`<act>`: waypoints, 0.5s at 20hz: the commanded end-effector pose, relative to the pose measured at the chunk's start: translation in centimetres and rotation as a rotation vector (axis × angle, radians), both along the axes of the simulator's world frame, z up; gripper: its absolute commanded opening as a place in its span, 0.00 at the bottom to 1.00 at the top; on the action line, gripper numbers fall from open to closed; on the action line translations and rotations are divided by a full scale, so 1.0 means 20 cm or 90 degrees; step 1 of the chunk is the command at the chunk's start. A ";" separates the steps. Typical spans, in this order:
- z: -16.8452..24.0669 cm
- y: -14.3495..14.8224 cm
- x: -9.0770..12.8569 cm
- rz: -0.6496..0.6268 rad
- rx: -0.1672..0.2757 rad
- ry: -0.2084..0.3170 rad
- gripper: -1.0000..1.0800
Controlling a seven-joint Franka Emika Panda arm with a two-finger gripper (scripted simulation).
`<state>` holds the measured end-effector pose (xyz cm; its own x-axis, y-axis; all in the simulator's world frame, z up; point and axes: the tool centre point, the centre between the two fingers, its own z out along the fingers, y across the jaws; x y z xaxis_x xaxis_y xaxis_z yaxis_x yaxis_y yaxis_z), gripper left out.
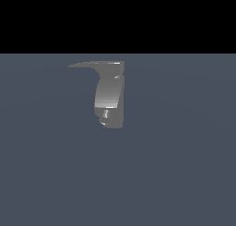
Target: Turn on the faucet by rotating a designated handle.
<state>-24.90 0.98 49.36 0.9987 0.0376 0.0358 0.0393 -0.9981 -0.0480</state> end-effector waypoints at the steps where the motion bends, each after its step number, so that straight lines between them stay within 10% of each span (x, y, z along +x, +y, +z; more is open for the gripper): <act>1: 0.00 0.00 0.00 0.000 0.000 0.000 0.00; 10: -0.03 0.05 0.02 -0.026 0.000 0.001 0.00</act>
